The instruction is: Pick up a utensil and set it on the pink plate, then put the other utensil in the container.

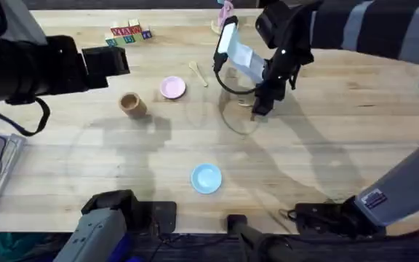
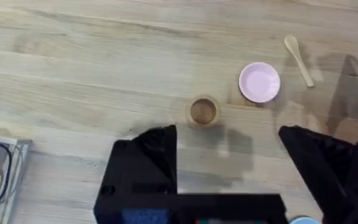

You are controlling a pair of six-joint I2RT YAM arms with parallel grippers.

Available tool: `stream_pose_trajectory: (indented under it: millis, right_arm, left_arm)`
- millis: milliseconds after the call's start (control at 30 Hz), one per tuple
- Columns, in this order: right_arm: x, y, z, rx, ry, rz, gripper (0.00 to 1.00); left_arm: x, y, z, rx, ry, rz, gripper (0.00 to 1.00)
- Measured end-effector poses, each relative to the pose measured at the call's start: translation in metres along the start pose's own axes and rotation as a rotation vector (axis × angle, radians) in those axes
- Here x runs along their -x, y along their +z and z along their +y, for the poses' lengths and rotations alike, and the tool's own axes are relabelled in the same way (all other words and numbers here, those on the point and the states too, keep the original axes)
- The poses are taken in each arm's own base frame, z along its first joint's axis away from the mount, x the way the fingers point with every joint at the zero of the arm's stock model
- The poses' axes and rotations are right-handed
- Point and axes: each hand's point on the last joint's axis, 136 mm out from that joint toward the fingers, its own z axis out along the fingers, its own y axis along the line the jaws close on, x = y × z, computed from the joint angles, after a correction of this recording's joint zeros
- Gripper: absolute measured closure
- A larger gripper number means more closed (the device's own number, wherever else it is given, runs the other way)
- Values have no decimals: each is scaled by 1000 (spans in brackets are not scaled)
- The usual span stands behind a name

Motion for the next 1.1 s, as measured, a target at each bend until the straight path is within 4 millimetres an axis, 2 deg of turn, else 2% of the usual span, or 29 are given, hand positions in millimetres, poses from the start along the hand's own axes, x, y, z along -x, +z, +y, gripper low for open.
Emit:
stream_pose_trajectory:
  millis: [67,200,300,367,633,867,1100]
  right_arm:
    - [1,0,1,3,-1,-2,602]
    - [1,0,2,8,-2,-4,724]
    - [2,0,3,14,-2,-9,914]
    - [3,0,3,15,-2,-13,956]
    - [3,-1,4,17,4,-14,970]
    - [-2,-5,12,86,62,40,970]
    - [22,-36,-11,27,140,-10,970]
  left_arm:
    - [0,0,0,0,0,0,7]
    - [0,0,0,0,0,0,7]
    - [0,0,0,0,0,0,7]
    - [0,0,0,0,0,0,7]
    - [0,0,0,0,0,0,7]
    - [0,0,0,0,0,0,8]
    - [0,0,0,0,0,0,7]
